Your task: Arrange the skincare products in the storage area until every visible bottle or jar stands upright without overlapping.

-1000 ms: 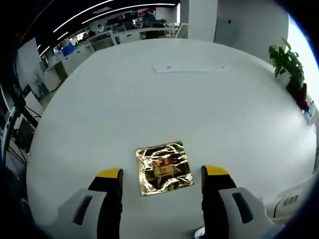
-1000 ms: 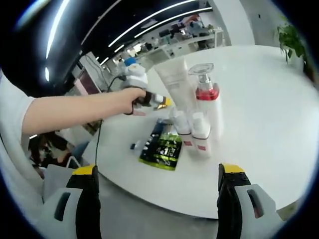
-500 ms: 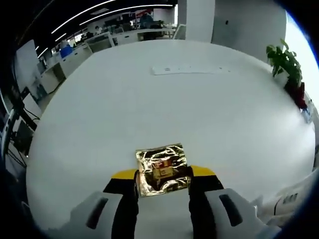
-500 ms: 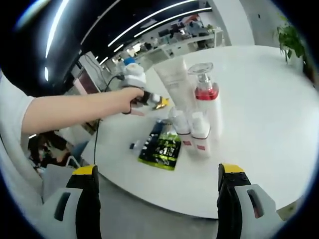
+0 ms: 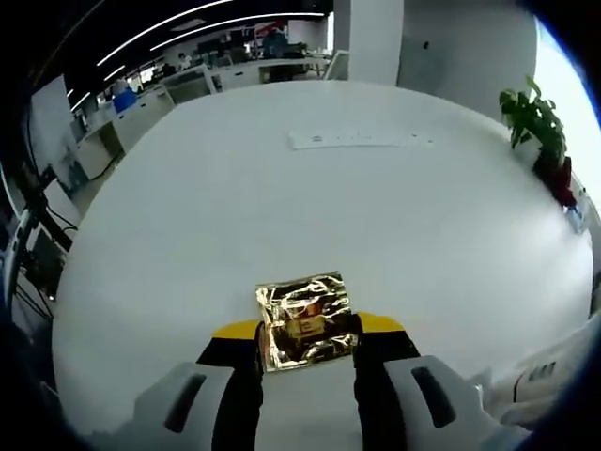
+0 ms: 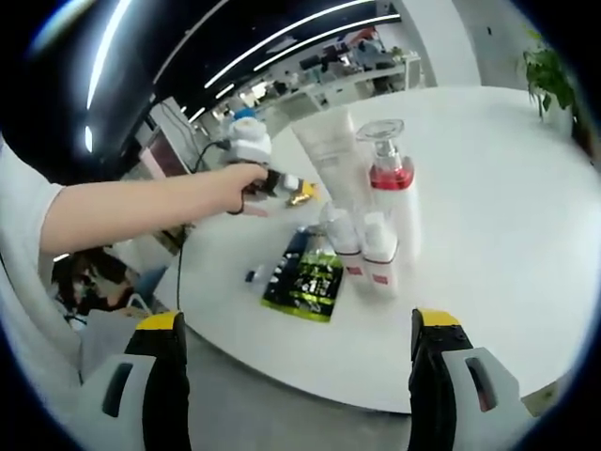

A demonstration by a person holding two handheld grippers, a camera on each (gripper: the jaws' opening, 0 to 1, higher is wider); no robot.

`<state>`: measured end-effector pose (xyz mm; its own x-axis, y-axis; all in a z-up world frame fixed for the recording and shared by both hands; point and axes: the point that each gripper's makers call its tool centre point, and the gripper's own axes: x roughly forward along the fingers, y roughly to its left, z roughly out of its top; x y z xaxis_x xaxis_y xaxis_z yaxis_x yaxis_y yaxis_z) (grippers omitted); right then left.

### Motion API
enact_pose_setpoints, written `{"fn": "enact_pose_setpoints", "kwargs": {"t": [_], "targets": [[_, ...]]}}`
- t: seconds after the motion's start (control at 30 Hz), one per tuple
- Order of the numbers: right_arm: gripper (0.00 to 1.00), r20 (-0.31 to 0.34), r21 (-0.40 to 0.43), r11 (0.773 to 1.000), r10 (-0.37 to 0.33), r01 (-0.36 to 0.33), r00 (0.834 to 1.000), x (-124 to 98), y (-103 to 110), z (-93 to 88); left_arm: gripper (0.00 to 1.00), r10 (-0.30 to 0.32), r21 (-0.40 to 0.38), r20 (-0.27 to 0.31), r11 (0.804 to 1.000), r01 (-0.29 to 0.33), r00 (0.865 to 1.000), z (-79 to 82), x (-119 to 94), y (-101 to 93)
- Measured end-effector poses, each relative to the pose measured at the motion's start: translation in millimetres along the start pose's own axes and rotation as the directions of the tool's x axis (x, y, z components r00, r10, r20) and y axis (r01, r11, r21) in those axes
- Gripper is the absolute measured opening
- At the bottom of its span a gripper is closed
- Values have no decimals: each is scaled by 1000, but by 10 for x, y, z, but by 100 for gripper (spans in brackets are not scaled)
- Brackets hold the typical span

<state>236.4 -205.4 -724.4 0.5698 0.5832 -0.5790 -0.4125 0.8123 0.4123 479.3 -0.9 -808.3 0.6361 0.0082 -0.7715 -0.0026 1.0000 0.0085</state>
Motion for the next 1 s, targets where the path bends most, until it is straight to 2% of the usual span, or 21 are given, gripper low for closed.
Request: {"fn": "enact_pose_setpoints", "kwargs": {"t": [0.4,0.7,1.0], "targets": [[99,9,-5,1000,10,-10,1000,-13,23,25,34,-2,-6,4,1000,2,1000,-9,-128,13],[99,21,-11,1000,20,-20,1000,-9,45,47,35,8,-11,6,1000,-8,1000,-40,-285,91],[98,30,-18,999,36,-35,999,-11,76,68,34,15,-16,1,1000,-15,1000,-158,-411,99]]}}
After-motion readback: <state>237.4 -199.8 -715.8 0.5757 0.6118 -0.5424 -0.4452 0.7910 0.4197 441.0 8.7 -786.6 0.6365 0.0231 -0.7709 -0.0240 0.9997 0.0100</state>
